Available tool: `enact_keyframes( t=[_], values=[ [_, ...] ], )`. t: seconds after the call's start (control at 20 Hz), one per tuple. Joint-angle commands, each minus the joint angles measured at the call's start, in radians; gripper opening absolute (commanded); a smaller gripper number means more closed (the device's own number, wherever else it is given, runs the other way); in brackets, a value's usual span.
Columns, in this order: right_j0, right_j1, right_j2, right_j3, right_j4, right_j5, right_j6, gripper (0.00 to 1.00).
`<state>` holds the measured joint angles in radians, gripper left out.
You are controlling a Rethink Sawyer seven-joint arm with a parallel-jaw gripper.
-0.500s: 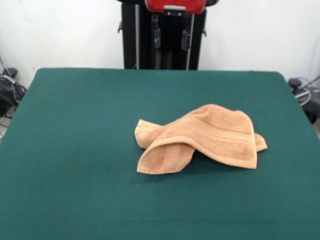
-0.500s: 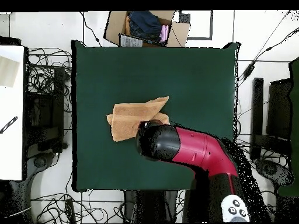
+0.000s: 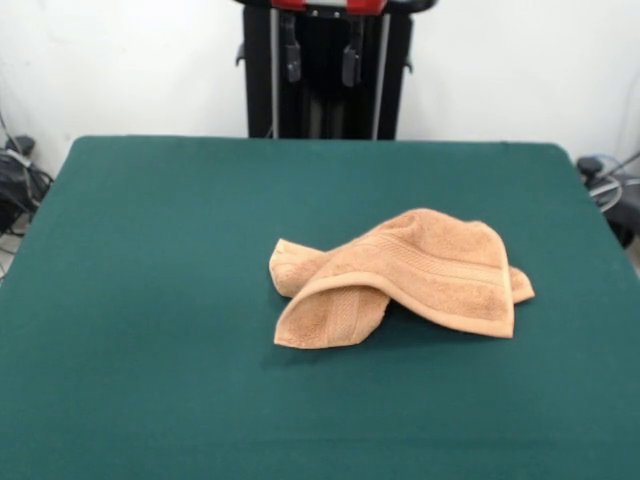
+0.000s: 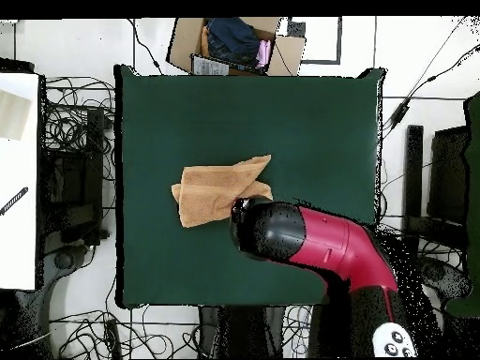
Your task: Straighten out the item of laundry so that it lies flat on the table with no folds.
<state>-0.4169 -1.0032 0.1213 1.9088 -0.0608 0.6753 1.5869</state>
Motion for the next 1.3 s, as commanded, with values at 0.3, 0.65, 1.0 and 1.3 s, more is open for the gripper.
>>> enact_keyframes(
  t=[0.3, 0.65, 1.0, 1.3],
  values=[
    [-0.001, -0.052, 0.094, 0.033, -0.073, 0.102, -0.11, 1.0],
    [0.052, -0.087, 0.11, 0.016, -0.065, 0.143, -0.09, 1.0],
    [0.047, -0.035, 0.127, 0.027, -0.05, 0.085, -0.08, 1.0],
    [0.001, -0.021, 0.135, 0.07, -0.072, 0.035, -0.101, 1.0]
  ],
)
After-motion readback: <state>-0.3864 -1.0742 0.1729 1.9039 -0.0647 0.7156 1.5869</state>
